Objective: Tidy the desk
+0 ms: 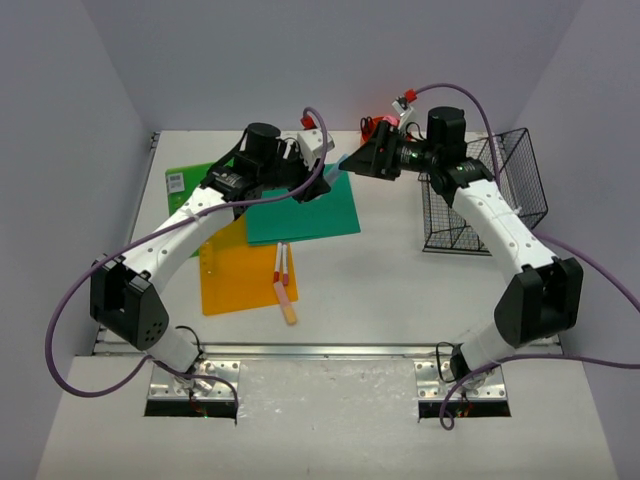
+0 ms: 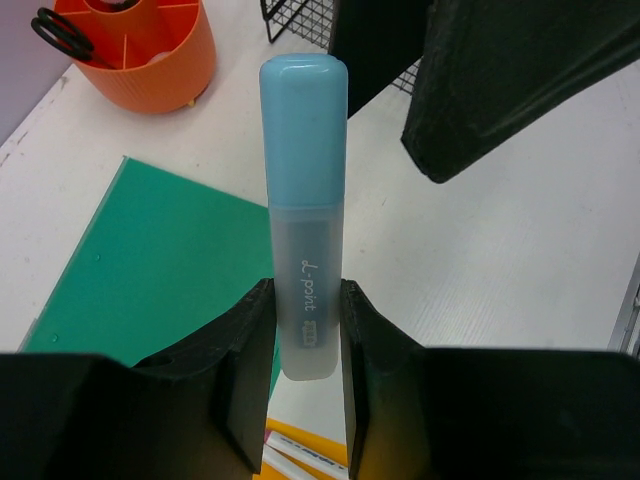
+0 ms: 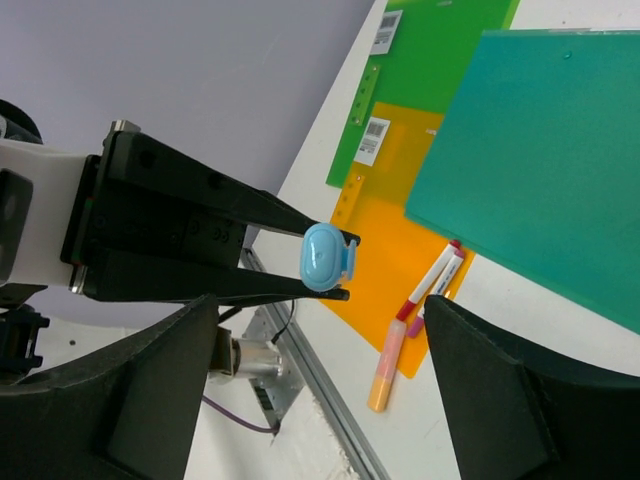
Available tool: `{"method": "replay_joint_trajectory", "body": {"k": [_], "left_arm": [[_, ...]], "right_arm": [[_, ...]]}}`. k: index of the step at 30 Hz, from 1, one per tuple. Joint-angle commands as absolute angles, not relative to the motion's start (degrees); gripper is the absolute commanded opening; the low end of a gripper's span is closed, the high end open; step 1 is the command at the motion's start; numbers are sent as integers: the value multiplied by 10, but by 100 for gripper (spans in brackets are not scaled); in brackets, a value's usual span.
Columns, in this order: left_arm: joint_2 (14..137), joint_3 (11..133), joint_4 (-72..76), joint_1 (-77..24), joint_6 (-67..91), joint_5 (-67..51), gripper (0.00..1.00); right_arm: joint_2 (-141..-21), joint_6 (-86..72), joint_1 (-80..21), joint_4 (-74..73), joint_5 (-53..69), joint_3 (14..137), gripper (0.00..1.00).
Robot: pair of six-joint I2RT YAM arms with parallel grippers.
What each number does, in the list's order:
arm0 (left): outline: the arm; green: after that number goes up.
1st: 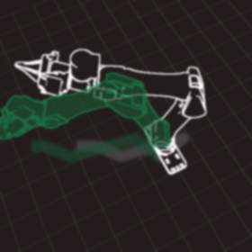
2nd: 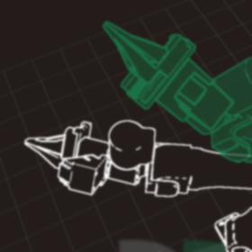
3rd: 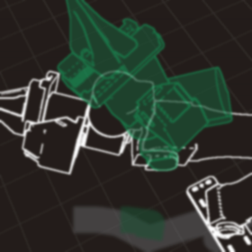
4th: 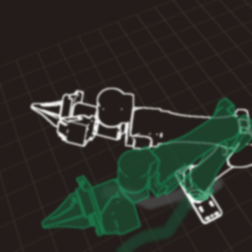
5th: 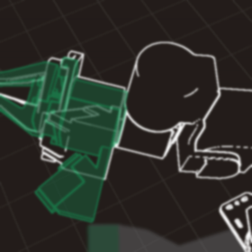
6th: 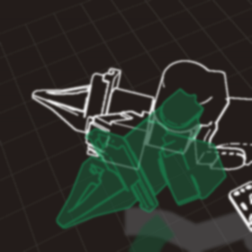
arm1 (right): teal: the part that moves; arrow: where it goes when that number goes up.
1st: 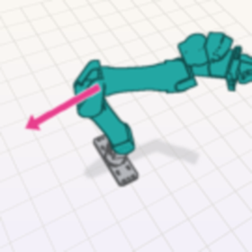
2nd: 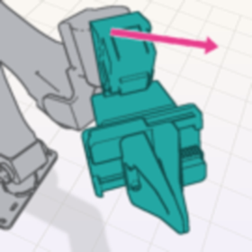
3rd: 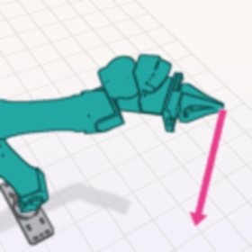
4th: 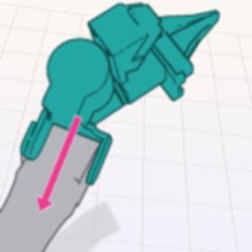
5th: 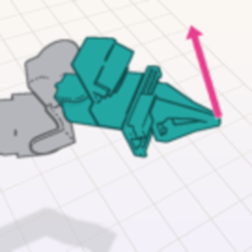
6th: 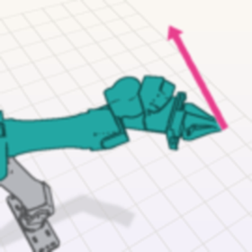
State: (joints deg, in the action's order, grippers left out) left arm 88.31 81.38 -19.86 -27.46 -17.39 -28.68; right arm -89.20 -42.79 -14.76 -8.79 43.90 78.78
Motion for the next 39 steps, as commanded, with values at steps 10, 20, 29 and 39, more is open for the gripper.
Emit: {"method": "replay_joint_trajectory", "body": {"k": [10,20,29,39], "left_arm": [[886,825,-143,-290,-152,-304,0],[894,809,-119,-291,-129,-255,80],[884,807,-133,-282,-97,-127,100],[880,784,-120,-281,-66,-87,100]], "right_arm": [[-938,-457,-156,-37,433,831,48],[-933,-399,-144,-77,421,849,0],[-1009,-163,-53,-226,145,1009,0],[-1086,-87,-42,-196,29,1052,0]]}}
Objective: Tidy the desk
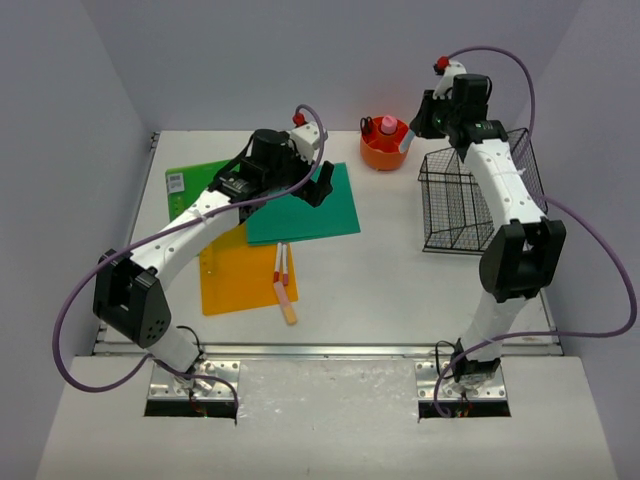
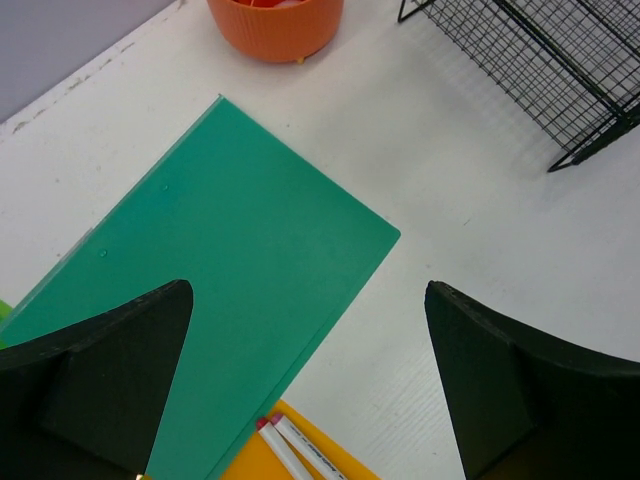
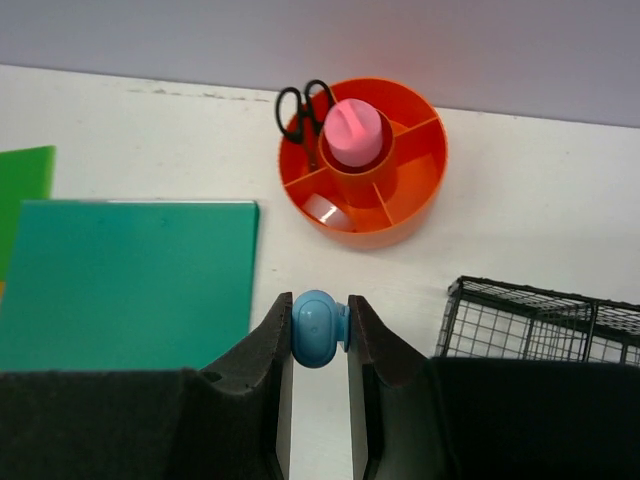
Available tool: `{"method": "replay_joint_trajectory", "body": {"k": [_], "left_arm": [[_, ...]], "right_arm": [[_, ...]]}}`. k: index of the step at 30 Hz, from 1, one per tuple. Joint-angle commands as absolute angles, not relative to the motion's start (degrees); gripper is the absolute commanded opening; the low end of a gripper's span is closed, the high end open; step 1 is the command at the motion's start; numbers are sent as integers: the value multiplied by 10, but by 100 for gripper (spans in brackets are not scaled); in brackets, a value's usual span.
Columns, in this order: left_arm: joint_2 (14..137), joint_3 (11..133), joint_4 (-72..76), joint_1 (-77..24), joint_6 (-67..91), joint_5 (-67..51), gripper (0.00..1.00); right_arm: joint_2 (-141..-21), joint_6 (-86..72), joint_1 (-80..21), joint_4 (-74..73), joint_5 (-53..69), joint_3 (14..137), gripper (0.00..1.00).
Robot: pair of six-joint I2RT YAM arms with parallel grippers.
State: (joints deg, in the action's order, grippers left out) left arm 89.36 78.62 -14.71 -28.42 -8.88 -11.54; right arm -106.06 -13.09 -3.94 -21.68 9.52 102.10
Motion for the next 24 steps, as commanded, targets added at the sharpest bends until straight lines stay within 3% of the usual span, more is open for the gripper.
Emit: {"method": "replay_joint_trajectory", "body": {"k": [1,24], "left_arm": [[878,784,-119,-281,-65,-85,100],[863,753,-131,-252,-92,-65,100]], "right_arm": [[-1095,-87,-42,-186,22,1060,0],[-1246,-109,-42,-36,-21,1146,0]]}}
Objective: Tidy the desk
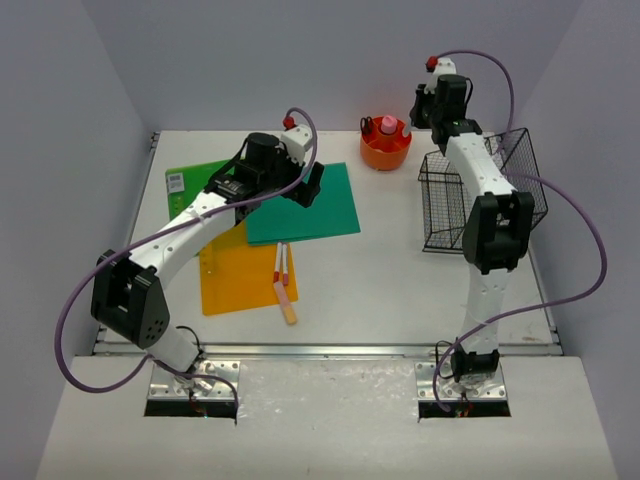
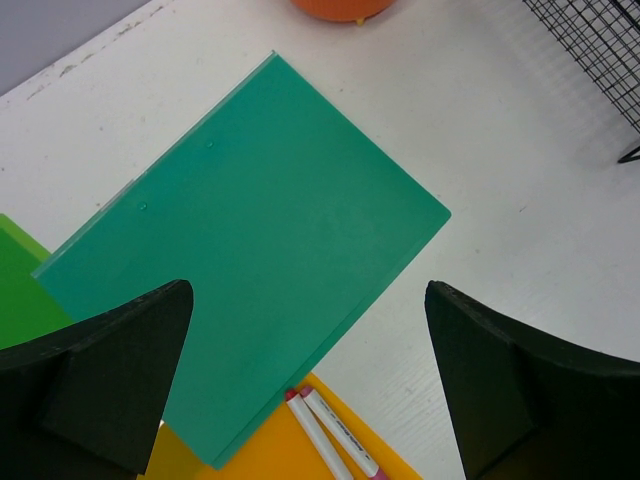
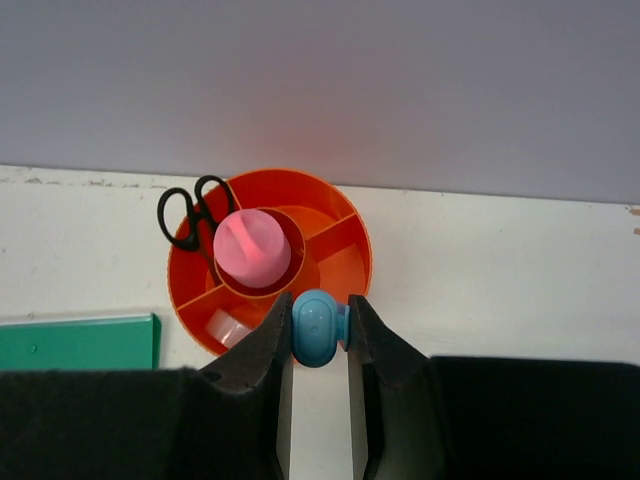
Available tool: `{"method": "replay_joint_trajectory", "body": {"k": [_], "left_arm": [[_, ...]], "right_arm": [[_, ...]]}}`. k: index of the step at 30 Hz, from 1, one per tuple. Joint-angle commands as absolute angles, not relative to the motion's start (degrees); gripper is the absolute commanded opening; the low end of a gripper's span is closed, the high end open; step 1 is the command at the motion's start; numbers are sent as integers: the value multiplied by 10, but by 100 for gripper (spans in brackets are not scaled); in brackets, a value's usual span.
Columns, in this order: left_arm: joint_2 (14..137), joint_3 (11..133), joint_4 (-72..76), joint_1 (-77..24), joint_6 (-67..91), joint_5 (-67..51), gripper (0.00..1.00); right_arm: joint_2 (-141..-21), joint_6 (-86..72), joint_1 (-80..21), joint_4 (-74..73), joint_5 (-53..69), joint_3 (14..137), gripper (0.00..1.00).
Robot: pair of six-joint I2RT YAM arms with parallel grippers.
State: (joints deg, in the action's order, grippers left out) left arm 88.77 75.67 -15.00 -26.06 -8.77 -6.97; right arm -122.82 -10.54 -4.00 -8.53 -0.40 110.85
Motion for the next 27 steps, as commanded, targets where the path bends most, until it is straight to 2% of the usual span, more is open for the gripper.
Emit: {"method": "replay_joint_trajectory", "body": {"k": [1,10,14,17,19,20,23,24,27], "left_arm": [[863,750,-130,-251,-93,-64,100],[848,721,-123,-243,-112,-71,100],[817,679,-105,-243,-177,-137,100],[811,679,-122,-243,-213,-166,100],[812,683,-144,-243,-224,-177,100],[811,683,-149,-243,-228,-180,100],[802,678,-157,-243,-246,-199,100],[800,675,-161,-243,-251,-207,100],[790,670,-184,-242,-308,-252,100]], "right_arm": [[-1251,-106,-42,-32,-24,1150,0],[-1286,-112,-42,-4,-4,1155,1],[-1295,-120,-44,13,26,1149,9],[-1302,-121,-46,8,24,1153,24],[-1300,-128,-47,2,25,1159,42],[-1297,-130,-47,2,26,1158,48],[-1273,-131,-47,-15,29,1159,57],[-1268,-132,-47,-20,29,1160,64],[-1245,-138,-46,-41,37,1171,68]]}}
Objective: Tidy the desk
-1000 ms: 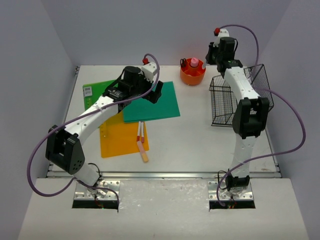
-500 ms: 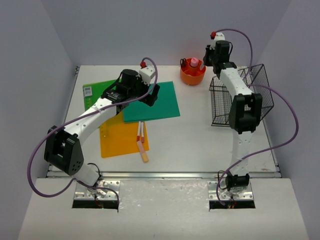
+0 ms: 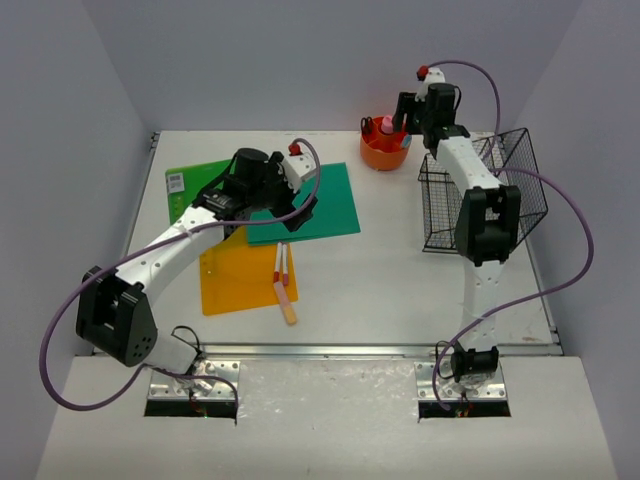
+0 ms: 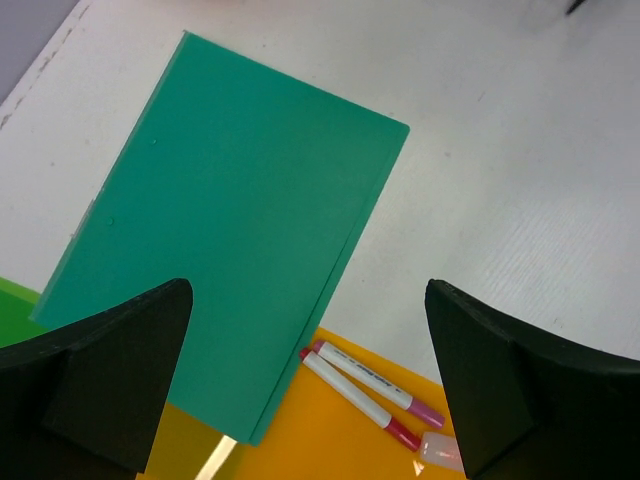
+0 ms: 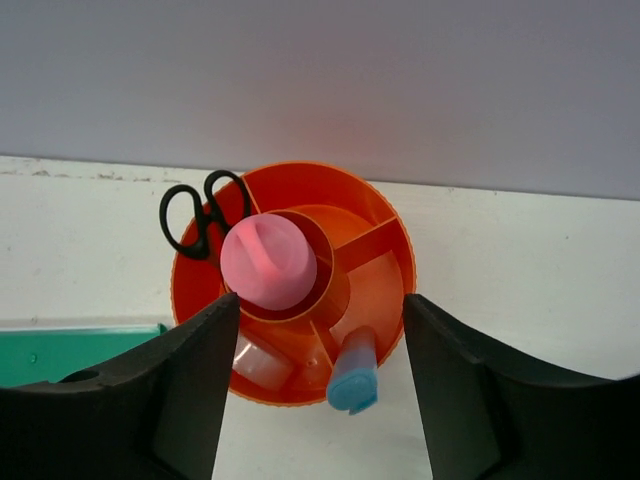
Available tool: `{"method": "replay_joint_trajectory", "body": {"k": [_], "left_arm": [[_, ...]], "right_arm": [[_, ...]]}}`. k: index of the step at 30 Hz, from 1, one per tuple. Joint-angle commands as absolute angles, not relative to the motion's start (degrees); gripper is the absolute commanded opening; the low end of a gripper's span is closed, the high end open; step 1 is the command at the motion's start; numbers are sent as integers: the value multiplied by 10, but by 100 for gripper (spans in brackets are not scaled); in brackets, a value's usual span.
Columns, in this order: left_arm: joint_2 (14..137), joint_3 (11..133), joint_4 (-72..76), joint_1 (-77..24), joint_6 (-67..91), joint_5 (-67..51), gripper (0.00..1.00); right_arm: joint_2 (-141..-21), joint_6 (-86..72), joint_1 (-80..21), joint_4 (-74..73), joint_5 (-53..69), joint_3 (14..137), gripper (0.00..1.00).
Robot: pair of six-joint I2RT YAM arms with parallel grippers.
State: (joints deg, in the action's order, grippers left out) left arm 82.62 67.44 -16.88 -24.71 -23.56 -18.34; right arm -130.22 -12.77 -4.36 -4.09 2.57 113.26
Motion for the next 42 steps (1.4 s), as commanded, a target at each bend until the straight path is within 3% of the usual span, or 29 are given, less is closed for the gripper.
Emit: {"method": "replay_joint_trajectory", "body": {"k": [1,4,7,11,13,17,25,38,42], "left_arm": [[786,669,-205,-242,-348,-279,100],[781,668,-297,-240,-526,-338,98],[795,676,-502,-239,-811,-393,90],[842,688,-683,-247,-1001,-374,76],[852,679,-695,-255,-1059,-358,70],[865,638,-676,-283,-1129,-311,60],[886,581,-602,-349,-1193,-276,57],[991,587,-544,-401,-1187,-245,55],[1010,581,-555,-406,-1191,-228,45]], "right_arm": [[-1231,-142,-46,-48,42,1171,69],[-1184,-152,-43,-60,63,1158,70],[-1110,-158,-40,-79,109,1112,72],[-1033,-163,-37,-126,165,1019,76],[-993,-163,-34,-154,180,985,77],[-940,-164,-25,-194,208,900,82],[-910,-178,8,-248,238,859,86],[-896,-162,22,-277,238,873,86],[-904,-155,23,-285,233,886,85]]}}
